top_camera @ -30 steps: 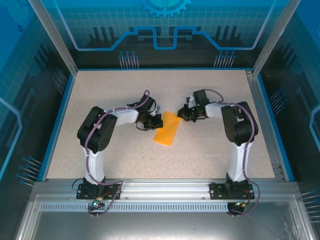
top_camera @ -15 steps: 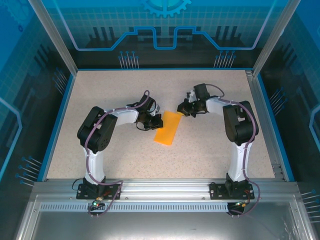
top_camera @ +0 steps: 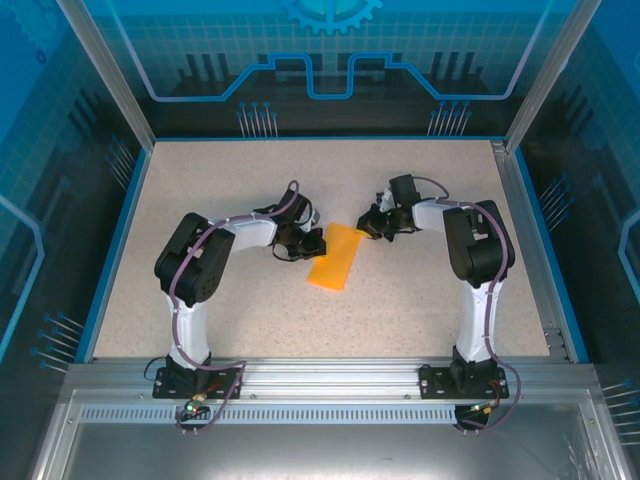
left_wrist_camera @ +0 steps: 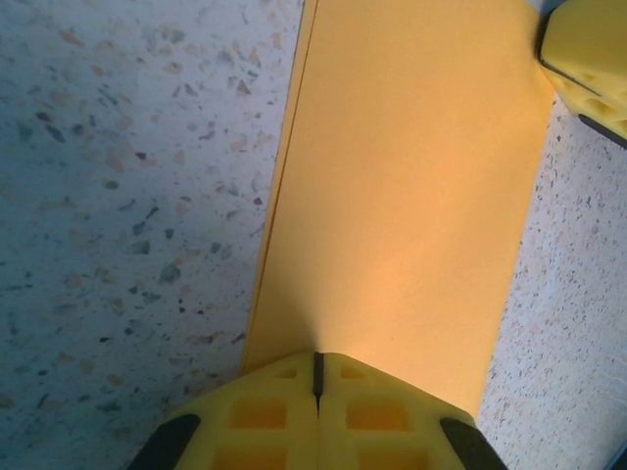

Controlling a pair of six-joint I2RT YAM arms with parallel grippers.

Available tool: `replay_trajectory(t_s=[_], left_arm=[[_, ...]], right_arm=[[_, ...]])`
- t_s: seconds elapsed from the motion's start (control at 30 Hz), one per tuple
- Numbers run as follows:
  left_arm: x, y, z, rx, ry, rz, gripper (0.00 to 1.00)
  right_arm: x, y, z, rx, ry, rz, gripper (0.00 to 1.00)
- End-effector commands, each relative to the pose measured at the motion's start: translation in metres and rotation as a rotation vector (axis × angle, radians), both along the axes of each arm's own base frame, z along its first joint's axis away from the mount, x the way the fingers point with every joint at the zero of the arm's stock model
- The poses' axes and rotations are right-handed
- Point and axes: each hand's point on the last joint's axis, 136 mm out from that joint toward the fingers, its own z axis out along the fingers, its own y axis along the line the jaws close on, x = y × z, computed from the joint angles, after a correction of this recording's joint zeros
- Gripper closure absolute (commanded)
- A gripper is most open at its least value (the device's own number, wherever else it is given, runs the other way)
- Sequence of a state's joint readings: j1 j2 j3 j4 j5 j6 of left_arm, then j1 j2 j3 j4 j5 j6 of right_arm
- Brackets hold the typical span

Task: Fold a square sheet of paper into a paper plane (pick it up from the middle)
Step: Fold the square sheet of paper in half at the center of the table.

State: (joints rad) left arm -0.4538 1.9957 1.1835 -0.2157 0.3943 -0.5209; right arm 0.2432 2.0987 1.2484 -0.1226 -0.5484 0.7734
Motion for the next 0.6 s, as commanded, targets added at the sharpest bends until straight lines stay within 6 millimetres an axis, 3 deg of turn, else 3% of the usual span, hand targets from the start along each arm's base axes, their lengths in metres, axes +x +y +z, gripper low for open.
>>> replay_trajectory(t_s=[0.0, 0.1, 0.23, 0.43, 0.5, 0.57], left_arm=[[-0.033, 0.007, -0.026, 0.043, 0.122, -0.024, 1.00], [-0.035, 0.004, -0.020, 0.014, 0.127, -0.021, 1.00], [-0.037, 0.001, -0.013, -0.022, 0.133, -0.010, 1.00], [-0.040, -0.008, -0.001, -0.106, 0.133, 0.001, 1.00], [-0.039, -0.008, 0.006, -0.111, 0.117, 0.009, 0.83], [-0.037, -0.006, 0.016, -0.116, 0.085, 0.015, 0.74]], right_arm=[[-0.009, -0.004, -0.025, -0.015, 0.062, 0.013, 0.92], [0.002, 0.004, 0.001, 0.042, 0.012, 0.049, 0.90], [0.008, -0.006, 0.041, 0.023, -0.063, 0.049, 0.83], [-0.014, -0.018, 0.072, -0.061, -0.139, 0.037, 0.75], [-0.032, -0.015, 0.070, -0.078, -0.139, 0.040, 0.76], [-0.049, -0.016, 0.067, -0.115, -0.134, 0.022, 0.76]])
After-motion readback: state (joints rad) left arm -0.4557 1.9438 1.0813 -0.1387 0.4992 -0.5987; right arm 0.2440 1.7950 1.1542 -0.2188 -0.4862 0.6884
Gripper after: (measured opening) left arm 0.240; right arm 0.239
